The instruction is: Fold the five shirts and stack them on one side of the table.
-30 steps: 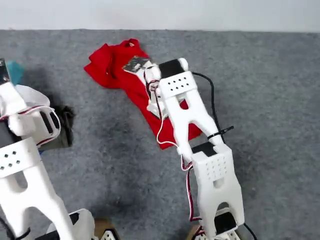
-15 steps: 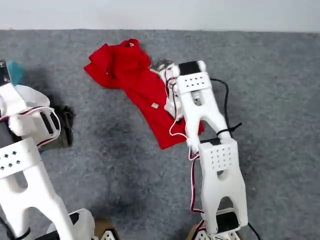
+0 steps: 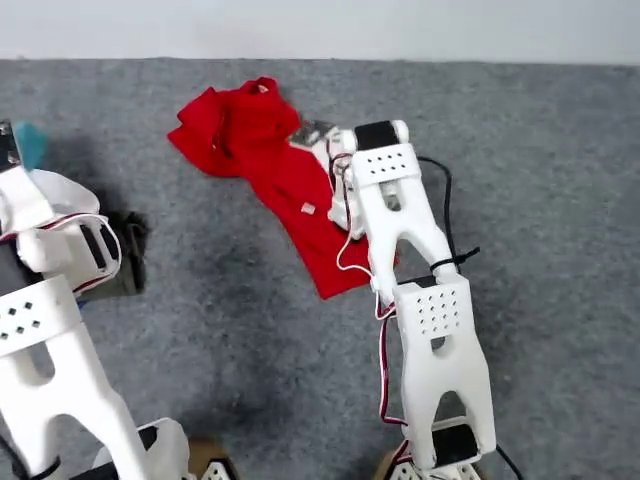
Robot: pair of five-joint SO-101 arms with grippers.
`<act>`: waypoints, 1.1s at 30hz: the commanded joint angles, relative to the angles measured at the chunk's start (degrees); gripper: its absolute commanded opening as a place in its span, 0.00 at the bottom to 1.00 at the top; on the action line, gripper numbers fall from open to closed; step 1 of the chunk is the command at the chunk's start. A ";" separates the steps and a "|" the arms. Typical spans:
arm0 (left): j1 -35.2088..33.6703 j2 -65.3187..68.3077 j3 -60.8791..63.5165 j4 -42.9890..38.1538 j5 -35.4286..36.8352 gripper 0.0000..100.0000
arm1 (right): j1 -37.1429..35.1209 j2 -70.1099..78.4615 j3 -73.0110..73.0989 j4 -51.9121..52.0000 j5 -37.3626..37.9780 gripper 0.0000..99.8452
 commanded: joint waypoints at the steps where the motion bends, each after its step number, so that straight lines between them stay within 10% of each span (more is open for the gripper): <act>1: 0.35 -0.79 -0.22 1.05 -0.53 0.22 | -2.42 -6.81 -1.85 2.59 0.44 0.01; 23: 0.35 -0.70 4.35 0.35 -0.53 0.22 | -35.30 -70.11 37.10 2.51 0.53 0.01; 33: 0.35 -0.70 4.35 -2.55 -0.44 0.22 | -21.14 -74.24 45.63 2.15 0.79 0.33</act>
